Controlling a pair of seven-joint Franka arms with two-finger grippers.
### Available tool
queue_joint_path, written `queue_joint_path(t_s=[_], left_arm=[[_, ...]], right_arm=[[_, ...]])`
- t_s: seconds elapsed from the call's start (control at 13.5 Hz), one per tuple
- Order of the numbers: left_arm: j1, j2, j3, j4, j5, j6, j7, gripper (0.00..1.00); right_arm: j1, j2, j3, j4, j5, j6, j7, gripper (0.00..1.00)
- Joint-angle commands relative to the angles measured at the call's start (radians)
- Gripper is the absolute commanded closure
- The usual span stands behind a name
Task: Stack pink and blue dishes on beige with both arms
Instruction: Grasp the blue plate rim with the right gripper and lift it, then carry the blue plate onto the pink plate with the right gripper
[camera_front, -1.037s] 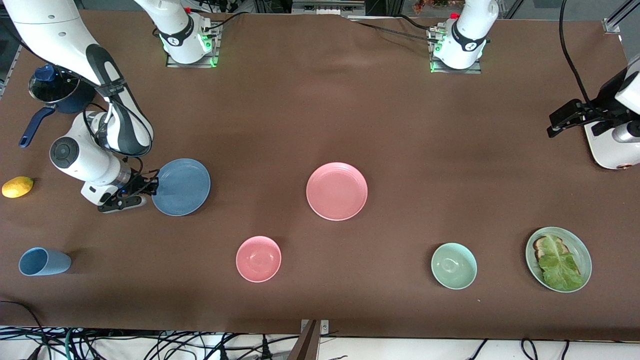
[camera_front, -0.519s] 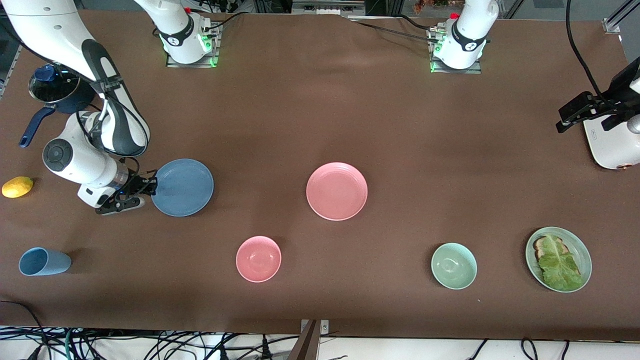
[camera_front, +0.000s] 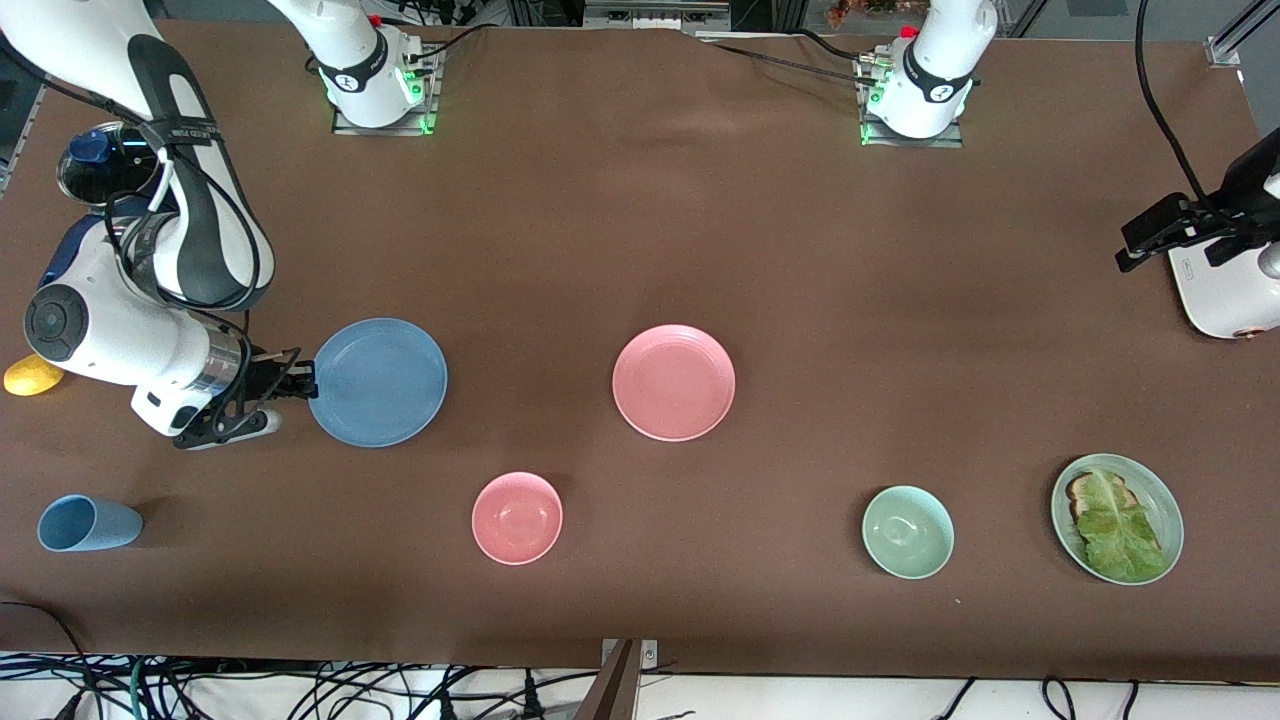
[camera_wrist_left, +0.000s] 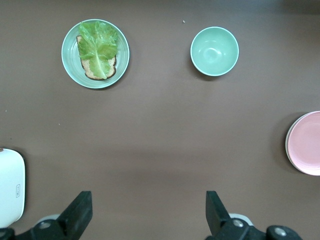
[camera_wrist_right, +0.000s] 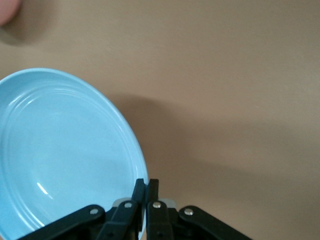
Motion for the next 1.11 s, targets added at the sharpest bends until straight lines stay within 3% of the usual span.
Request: queue_joint_path(t_s=[0.0,0.3,0.52,0.67,0.81,1.04], left_arm=[[0.003,-0.001,-0.003,0.005,-0.019,-0.003,0.018,0.0],[0.002,-0.004,-0.004,0.008,-0.019,-0.006,0.016,0.0],[0.002,-0.003,-0.004,0.01,-0.017,-0.004,0.016,0.0],[0.002,0.0,-0.004,0.008,-0.017,-0.003,0.018,0.0],[0.002,0.002,-0.004,0.01,-0.017,-0.004,0.016,0.0],[-0.001,0.003,-0.003,0.013,-0.016,-0.004,0.016,0.0]], right_arm=[[0.084,0.003,0.015,0.077,0.014,-0.057,0.126,1.0],[0.279,0.037,0.01,0.154,0.012,-0.066,0.399,1.0],[0.426,0.136,0.004,0.263,0.006,-0.054,0.652,1.0],[0.534,0.199,-0.036,0.32,0.005,-0.039,0.78,1.0],[0.64,0.224,-0.094,0.32,0.011,0.026,0.867,1.0],[0.709,0.256,-0.106,0.318,0.011,0.049,0.984,1.0]])
